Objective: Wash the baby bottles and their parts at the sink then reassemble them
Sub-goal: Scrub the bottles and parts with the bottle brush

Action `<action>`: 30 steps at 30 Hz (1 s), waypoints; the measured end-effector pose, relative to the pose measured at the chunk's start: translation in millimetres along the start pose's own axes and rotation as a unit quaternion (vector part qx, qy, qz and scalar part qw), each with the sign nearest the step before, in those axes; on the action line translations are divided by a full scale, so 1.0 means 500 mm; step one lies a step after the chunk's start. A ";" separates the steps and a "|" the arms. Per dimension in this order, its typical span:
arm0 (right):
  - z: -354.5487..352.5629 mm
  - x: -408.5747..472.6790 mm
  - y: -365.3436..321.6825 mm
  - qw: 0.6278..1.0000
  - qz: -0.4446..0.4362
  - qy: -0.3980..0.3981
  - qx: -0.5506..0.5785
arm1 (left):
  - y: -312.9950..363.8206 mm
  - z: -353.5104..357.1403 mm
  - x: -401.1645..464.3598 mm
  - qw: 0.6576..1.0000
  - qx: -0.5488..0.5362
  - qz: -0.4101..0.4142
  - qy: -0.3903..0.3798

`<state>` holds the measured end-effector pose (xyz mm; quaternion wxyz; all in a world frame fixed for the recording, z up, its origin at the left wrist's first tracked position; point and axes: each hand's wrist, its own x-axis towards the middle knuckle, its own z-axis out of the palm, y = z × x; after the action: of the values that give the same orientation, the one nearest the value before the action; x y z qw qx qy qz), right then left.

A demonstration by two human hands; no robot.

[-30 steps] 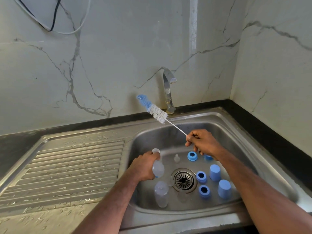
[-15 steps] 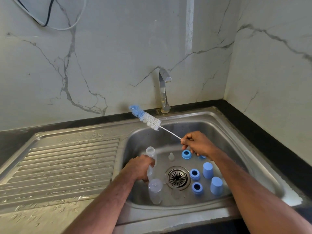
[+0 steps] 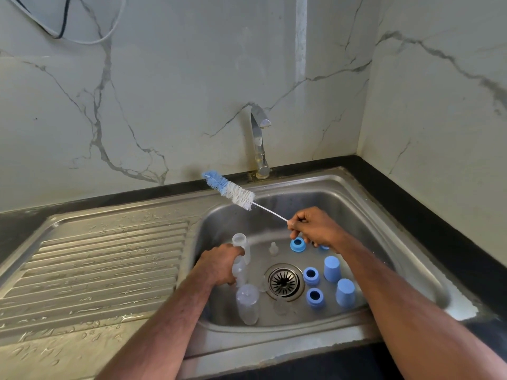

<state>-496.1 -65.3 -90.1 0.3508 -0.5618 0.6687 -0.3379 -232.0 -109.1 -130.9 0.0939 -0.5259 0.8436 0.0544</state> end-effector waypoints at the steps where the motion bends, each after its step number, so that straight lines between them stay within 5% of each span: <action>1: 0.000 0.000 -0.001 1.000 0.000 -0.001 -0.003 | -0.001 0.000 0.001 1.000 -0.002 -0.001 0.002; 8: -0.007 -0.002 0.000 1.000 -0.007 0.001 -0.004 | 0.000 0.001 0.002 0.999 -0.030 0.009 0.012; 14: -0.011 0.006 0.003 1.000 -0.015 0.009 0.014 | 0.017 -0.018 0.015 0.982 -0.049 0.120 0.136; 22: -0.016 0.014 0.004 1.000 -0.012 0.018 0.004 | 0.114 -0.024 0.093 0.962 0.134 0.235 -0.019; 30: -0.014 0.033 0.006 1.000 -0.018 0.010 0.002 | 0.130 0.022 0.127 0.944 0.205 0.237 -0.099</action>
<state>-505.4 -80.8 -90.5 0.3389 -0.5695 0.6613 -0.3514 -316.3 -134.0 -155.7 0.2669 -0.2718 0.9234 -0.0472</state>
